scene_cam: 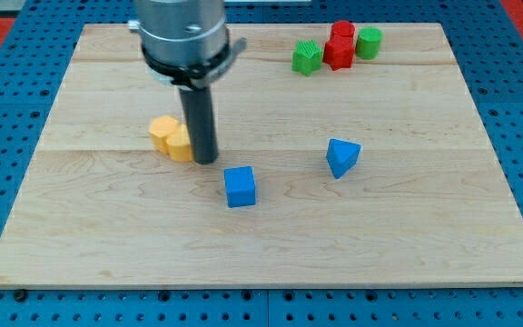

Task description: Place your arm in between the green circle and blue triangle

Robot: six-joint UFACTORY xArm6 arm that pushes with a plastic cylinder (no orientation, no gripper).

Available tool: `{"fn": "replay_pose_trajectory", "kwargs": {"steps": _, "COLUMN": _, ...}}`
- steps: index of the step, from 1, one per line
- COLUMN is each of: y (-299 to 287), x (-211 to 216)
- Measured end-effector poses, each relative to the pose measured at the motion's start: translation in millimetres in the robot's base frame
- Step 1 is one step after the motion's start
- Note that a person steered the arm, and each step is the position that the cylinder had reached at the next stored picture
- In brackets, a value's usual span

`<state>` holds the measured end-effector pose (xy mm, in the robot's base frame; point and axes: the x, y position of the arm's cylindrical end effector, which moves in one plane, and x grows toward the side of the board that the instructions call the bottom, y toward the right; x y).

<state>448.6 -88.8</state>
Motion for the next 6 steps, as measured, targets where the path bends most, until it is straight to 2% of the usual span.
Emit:
{"fn": "replay_pose_trajectory", "kwargs": {"steps": 1, "y": -48.5, "x": -33.8}}
{"fn": "replay_pose_trajectory", "kwargs": {"steps": 2, "y": -9.6, "x": -66.5}}
{"fn": "replay_pose_trajectory", "kwargs": {"steps": 3, "y": 68.6, "x": -90.9}}
{"fn": "replay_pose_trajectory", "kwargs": {"steps": 5, "y": 222.3, "x": -62.4}}
{"fn": "replay_pose_trajectory", "kwargs": {"steps": 6, "y": 225.7, "x": -1.6}}
